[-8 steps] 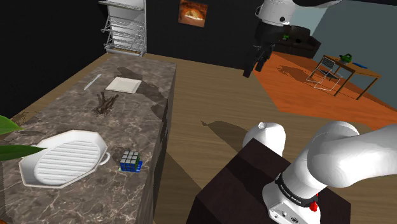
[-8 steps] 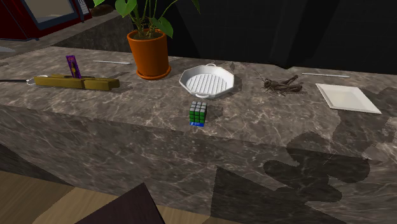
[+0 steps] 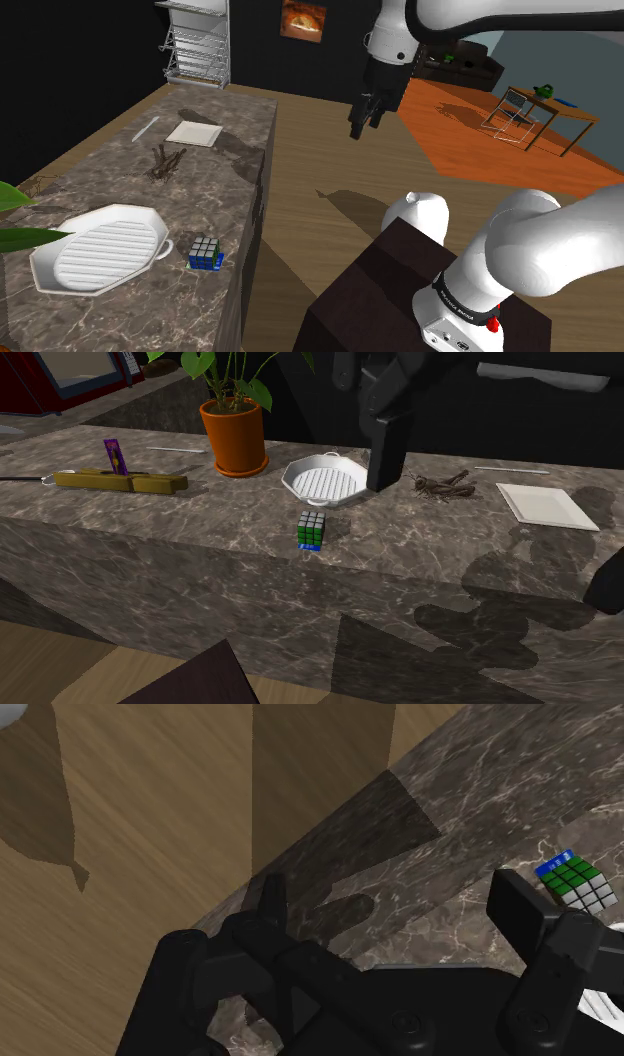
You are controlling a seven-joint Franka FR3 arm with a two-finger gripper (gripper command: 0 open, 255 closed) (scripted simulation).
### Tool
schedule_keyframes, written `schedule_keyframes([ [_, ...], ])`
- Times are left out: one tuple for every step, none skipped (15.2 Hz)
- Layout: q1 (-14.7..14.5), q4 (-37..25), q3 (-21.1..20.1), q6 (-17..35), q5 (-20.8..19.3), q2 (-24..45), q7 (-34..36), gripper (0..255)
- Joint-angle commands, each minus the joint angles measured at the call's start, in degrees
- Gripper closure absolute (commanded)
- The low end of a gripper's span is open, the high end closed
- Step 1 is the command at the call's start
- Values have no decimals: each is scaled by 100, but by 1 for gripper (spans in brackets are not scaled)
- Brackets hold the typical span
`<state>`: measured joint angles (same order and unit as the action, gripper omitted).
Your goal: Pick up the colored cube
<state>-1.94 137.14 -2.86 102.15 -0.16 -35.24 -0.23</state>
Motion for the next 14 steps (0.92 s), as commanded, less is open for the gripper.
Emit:
schedule_keyframes([
  [-90, 60, -102, 314, 55, 250, 20, 0],
  [-135, 73, -159, 467, 82, 392, 38, 0],
  [-180, 80, -217, 620, 107, 539, 56, 0],
  [-224, 81, -274, 770, 130, 690, 74, 0],
  [-266, 75, -332, 919, 149, 846, 93, 0],
  [-308, 64, -390, 1066, 165, 1005, 112, 0],
  [-348, 46, -449, 1210, 178, 1168, 132, 0],
  [-387, 22, -507, 1352, 187, 1335, 153, 0],
  [-426, -9, -565, 1491, 192, 1506, 176, 0],
  [-463, -45, -623, 1626, 193, 1679, 200, 0],
  [-499, -88, -682, 1759, 190, 1855, 225, 0],
  [-534, -136, -739, 1888, 181, 2034, 252, 0],
  [-569, -190, -796, 2013, 167, 2215, 282, 0],
  [-602, -251, -852, 2134, 147, 2399, 313, 0],
])
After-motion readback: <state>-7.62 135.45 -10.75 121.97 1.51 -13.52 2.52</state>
